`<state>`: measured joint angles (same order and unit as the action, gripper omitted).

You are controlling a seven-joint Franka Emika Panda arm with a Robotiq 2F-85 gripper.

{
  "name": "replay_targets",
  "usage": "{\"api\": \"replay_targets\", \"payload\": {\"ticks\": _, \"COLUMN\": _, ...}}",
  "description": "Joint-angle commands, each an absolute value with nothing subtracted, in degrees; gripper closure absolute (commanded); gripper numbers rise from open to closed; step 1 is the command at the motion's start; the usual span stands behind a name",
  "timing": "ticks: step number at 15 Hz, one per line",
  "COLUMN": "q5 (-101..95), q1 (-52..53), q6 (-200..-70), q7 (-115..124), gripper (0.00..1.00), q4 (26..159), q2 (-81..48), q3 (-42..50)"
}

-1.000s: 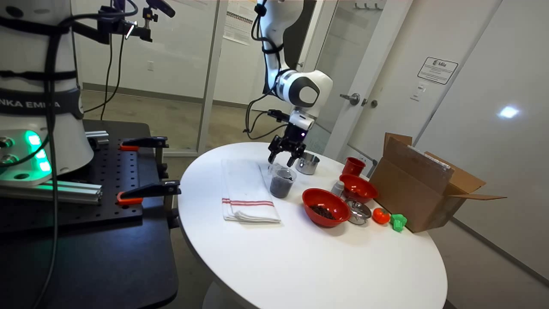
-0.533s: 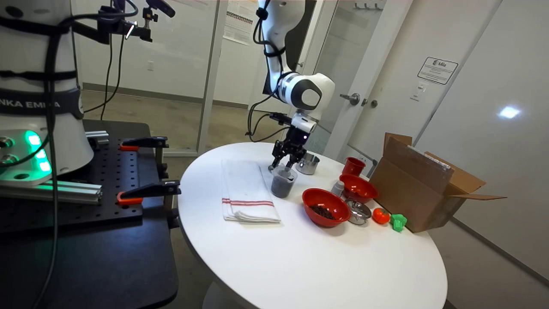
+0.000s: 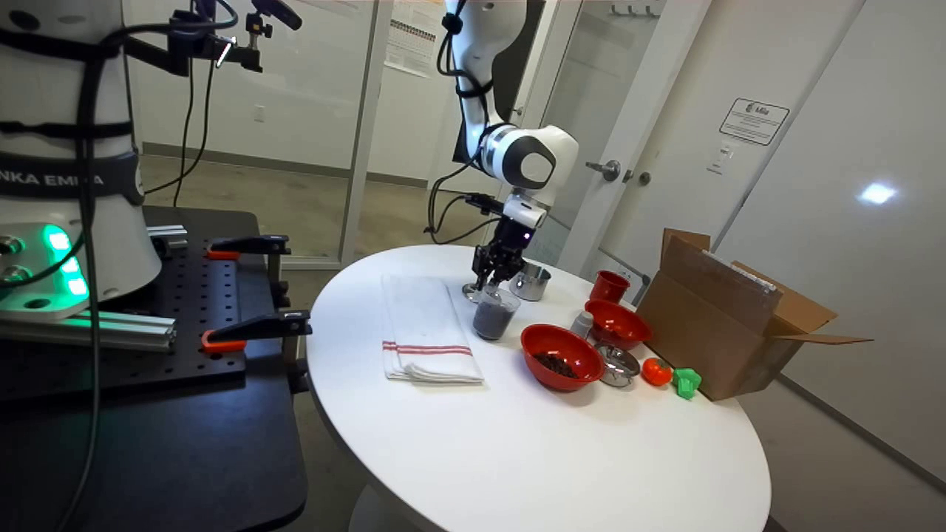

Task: Pour some of the things in the jug into the bowl

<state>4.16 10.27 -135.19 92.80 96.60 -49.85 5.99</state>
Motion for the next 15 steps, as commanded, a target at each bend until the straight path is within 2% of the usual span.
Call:
{"api": "replay_targets", "payload": {"ticks": 1, "q5": 4.8, "q1": 9.9, "q6": -134.1, "q7": 93.0, "gripper": 0.93, "q4": 95.6, "q2": -49.8, "q3": 5.7}}
{"api": "replay_targets", "payload": {"ticks": 8, "q5": 5.6, "q1": 8.3, "q6": -134.9, "q7": 90.4, "gripper": 0.93, "q4": 95.4, "q2": -46.2, "q3": 4.5}}
{"api": "replay_targets", "payload": {"ticks": 15, "q5": 12.5, "q1": 0.3, "q6": -132.1, "q7": 77.0, "gripper": 0.93, "q4": 92.2, "q2": -43.5, "q3": -0.8}}
